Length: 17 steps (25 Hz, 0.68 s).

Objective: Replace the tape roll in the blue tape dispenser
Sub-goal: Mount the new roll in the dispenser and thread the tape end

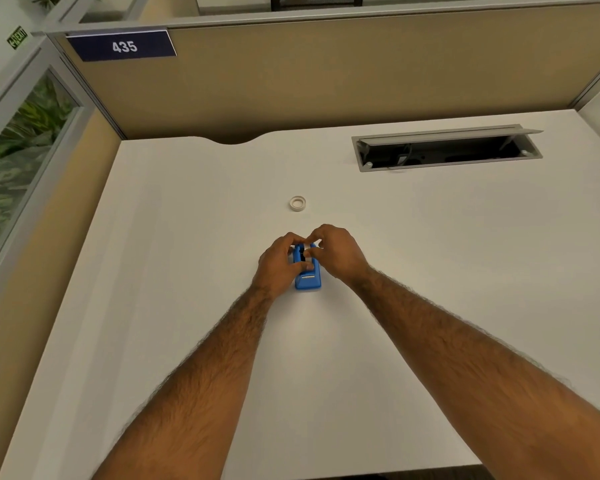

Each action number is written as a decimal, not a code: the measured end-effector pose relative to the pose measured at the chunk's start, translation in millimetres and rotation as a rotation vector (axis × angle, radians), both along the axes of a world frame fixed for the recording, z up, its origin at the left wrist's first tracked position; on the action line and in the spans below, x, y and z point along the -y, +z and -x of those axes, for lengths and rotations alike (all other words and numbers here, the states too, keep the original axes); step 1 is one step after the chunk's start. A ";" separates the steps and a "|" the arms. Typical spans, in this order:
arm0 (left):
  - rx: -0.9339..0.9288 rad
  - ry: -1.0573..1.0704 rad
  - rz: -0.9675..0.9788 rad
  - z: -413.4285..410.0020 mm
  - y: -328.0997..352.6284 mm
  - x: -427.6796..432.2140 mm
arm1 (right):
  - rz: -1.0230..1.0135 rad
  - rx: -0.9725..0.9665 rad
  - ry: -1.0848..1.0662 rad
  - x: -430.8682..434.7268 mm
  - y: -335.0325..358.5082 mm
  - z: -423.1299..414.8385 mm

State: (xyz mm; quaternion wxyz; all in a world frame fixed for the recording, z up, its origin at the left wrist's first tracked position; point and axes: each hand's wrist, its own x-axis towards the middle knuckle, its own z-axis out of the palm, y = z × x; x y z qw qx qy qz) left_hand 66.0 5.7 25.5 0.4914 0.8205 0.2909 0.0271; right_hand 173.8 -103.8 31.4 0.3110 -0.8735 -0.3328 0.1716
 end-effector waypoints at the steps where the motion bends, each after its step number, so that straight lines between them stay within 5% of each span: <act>1: -0.001 -0.001 -0.003 -0.1 0.5 0.3 | -0.001 0.008 -0.001 -0.8 0.5 -0.2; 12: -0.014 -0.002 0.001 -1.1 -2.7 -1.4 | 0.025 0.086 -0.016 -8.0 0.9 -0.6; 17: 0.030 -0.016 0.009 0.3 -8.4 -7.2 | 0.019 0.133 0.144 5.6 4.4 2.9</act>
